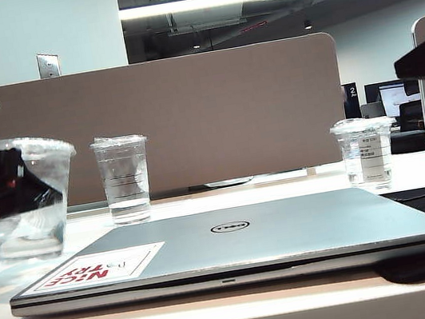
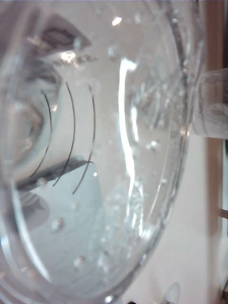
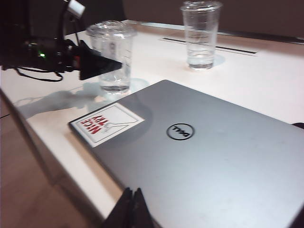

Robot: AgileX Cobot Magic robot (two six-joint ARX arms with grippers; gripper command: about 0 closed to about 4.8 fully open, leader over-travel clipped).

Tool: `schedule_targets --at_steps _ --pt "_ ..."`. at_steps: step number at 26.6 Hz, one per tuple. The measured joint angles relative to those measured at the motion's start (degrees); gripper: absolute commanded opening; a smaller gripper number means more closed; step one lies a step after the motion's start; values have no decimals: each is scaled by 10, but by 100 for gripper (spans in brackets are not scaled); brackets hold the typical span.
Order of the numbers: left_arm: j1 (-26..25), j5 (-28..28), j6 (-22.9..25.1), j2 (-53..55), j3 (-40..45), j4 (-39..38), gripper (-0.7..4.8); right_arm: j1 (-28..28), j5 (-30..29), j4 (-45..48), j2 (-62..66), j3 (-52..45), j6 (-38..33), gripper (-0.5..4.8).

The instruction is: Pick up the coffee cup on the middle and place it on the left side of the laptop.

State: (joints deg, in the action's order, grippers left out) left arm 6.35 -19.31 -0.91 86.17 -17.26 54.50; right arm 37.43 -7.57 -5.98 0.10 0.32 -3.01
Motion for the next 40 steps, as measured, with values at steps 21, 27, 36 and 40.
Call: schedule_targets --at_steps 21,27,36,40 --pt "0 -11 0 75 0 76 479 17 0 0 0 0 0 -5" --pt "0 -21 0 75 0 76 479 17 0 0 0 0 0 -5" --pt "0 -36 14 15 0 13 479 17 0 0 0 0 0 -5" --pt "-1 -34 44 -38 0 -75 479 14 0 0 0 0 0 -5"
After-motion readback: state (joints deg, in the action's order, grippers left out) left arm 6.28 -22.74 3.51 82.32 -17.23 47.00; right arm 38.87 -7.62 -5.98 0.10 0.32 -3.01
